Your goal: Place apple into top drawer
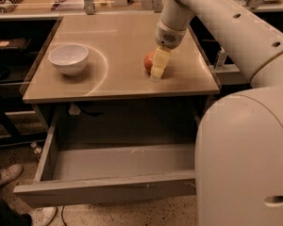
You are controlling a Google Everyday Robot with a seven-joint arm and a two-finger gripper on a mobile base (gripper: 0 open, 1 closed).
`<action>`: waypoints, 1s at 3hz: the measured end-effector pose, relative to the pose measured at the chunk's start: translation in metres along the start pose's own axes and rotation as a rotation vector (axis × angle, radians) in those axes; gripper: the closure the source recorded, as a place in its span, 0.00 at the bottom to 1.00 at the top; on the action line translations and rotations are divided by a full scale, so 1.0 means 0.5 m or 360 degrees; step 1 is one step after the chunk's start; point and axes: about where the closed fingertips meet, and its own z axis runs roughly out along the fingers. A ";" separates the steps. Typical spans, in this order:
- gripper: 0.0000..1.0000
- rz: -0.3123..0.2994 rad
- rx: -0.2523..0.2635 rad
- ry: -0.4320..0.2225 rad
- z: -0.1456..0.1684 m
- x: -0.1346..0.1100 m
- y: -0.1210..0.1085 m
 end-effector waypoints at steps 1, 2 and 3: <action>0.00 -0.0023 0.0011 -0.0006 -0.013 -0.018 -0.019; 0.00 -0.0009 -0.0032 0.0002 0.021 -0.021 -0.033; 0.00 0.0008 -0.0072 0.0014 0.056 -0.016 -0.043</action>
Offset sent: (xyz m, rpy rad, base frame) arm 0.0300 0.0081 -0.0157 -0.0064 0.0700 0.0098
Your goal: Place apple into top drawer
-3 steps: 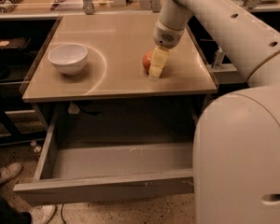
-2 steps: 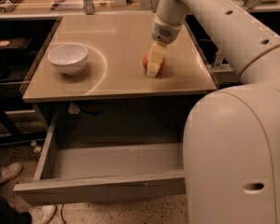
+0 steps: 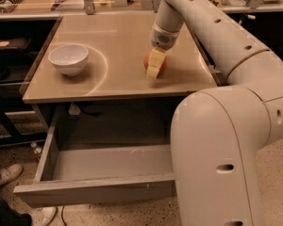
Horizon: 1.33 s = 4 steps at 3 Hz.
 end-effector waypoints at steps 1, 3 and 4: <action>0.19 -0.0001 0.0009 -0.0008 0.006 -0.004 -0.005; 0.65 -0.0001 0.0010 -0.0008 0.006 -0.004 -0.005; 0.89 0.0010 0.0062 -0.0012 -0.007 -0.003 -0.013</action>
Offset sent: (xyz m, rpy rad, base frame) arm 0.0031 0.0023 -0.0024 0.0039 -0.0067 -0.0005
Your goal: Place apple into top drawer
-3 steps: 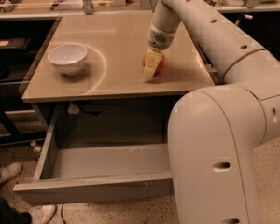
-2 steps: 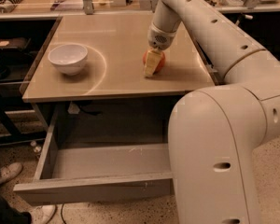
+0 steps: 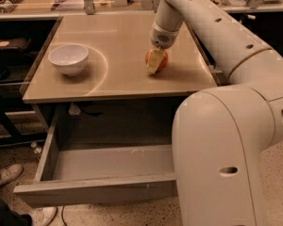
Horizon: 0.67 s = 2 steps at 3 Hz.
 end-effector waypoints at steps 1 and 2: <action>1.00 0.0102 0.0181 -0.0012 -0.076 0.028 0.002; 1.00 0.0290 0.0428 -0.0140 -0.205 0.045 0.047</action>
Offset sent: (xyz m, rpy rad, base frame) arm -0.1509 -0.0577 0.0542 0.0453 -0.1955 -0.4128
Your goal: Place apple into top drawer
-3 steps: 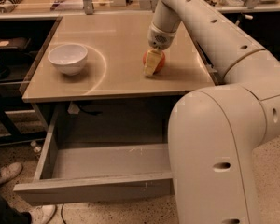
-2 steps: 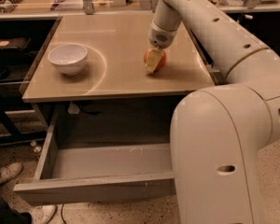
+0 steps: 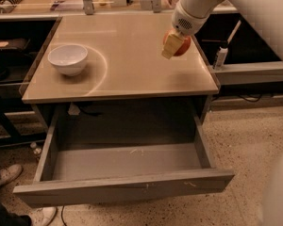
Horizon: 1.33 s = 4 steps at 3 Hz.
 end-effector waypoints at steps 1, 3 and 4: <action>1.00 0.0220 0.0074 -0.0086 -0.067 0.023 0.067; 1.00 0.0252 0.0011 -0.0005 -0.023 0.057 0.112; 1.00 0.0270 -0.0044 0.0032 -0.040 0.079 0.154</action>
Offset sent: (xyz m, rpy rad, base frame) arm -0.0404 -0.0028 0.0180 0.0823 -0.0357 -0.1123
